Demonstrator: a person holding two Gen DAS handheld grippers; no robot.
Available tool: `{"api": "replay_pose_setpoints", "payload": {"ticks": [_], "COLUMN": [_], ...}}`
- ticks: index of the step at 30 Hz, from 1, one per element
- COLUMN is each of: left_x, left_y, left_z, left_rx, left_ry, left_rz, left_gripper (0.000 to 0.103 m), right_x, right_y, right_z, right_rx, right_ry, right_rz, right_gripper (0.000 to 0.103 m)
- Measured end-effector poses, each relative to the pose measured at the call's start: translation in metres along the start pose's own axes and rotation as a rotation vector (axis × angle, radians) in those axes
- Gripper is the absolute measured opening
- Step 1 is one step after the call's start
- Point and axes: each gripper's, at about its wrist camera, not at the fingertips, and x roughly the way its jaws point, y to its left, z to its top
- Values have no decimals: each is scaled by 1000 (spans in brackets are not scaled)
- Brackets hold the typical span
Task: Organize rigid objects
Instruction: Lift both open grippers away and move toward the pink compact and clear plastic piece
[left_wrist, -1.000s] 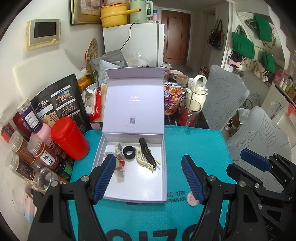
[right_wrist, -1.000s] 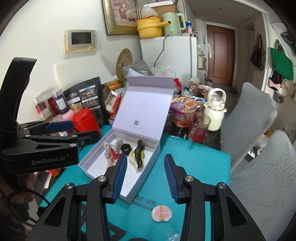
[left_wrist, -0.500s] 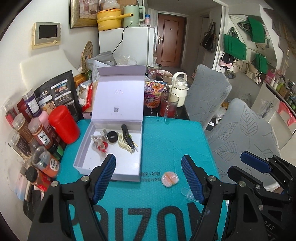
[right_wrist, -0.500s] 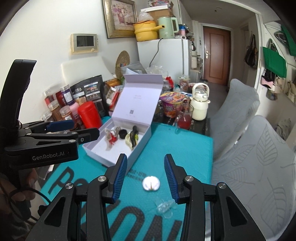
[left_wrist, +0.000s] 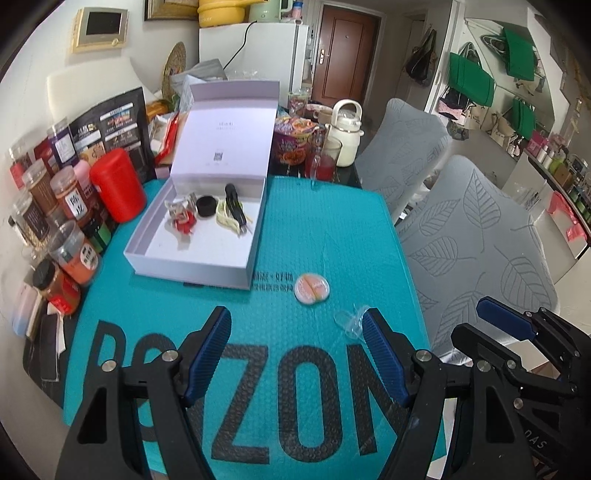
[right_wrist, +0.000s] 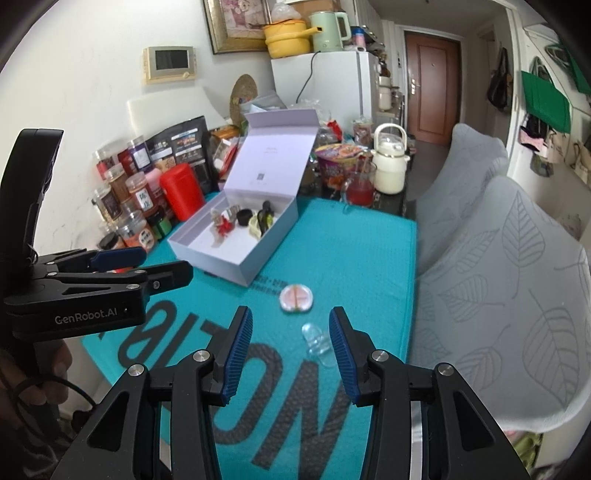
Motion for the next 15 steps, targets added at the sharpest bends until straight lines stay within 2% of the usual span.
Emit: {"api": "replay_pose_setpoints", "payload": {"ticks": [8,15], "left_x": [26,63], "left_y": [1,3], "left_z": [-25,-40], "left_rx": [-28,-21], "left_ry": [58,121], "left_rz": [-36,-62], "left_gripper": [74,74], "right_x": [12,43], "right_y": [-9,-24], "right_z": [-30,-52], "right_rx": [29,65], "right_ry": [57,135], "right_rz": [-13,-18], "right_gripper": [45,46]}}
